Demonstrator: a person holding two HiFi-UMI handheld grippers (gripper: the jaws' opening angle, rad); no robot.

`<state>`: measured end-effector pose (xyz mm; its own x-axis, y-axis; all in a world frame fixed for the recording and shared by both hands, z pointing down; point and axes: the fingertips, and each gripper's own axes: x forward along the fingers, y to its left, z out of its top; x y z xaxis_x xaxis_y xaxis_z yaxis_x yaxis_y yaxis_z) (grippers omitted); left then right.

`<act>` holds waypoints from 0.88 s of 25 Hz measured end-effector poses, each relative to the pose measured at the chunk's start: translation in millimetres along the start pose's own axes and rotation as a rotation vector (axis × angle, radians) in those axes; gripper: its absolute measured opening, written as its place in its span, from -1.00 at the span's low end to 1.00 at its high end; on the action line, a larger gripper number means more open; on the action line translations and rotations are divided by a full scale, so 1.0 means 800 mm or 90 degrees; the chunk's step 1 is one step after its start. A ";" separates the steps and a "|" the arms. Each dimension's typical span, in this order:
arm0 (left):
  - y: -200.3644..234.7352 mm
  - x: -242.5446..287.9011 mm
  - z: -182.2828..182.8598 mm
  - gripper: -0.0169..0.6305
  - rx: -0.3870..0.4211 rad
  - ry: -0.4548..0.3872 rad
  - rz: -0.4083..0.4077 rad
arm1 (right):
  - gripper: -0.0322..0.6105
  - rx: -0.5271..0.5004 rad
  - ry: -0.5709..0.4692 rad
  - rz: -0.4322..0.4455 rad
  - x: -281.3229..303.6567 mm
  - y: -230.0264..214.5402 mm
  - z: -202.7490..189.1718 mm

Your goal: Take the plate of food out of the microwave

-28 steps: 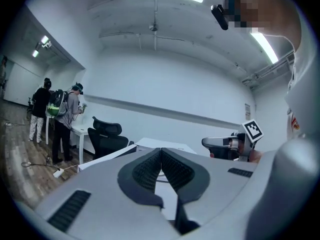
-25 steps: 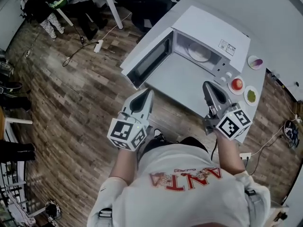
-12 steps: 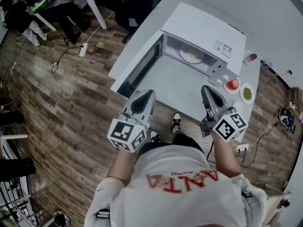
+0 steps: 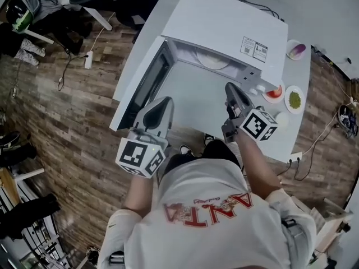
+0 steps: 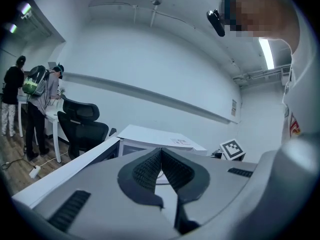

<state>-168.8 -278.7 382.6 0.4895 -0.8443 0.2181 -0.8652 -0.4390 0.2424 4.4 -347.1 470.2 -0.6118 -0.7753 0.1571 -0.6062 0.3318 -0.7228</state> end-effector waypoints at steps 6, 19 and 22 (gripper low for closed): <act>0.015 0.029 -0.013 -0.92 -0.009 0.035 -0.003 | -0.90 0.171 -0.017 -0.052 0.051 -0.067 -0.035; 0.036 0.052 -0.040 -0.92 -0.027 0.077 -0.014 | -0.68 0.419 -0.083 -0.130 0.106 -0.163 -0.068; 0.039 0.053 -0.043 -0.92 -0.029 0.075 -0.014 | -0.68 0.431 -0.089 -0.134 0.115 -0.171 -0.071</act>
<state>-171.2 -318.0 432.0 0.5194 -0.7917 0.3216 -0.8500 -0.4399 0.2898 1.8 -433.4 621.8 -0.4182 -0.8627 0.2844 -0.2282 -0.2032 -0.9522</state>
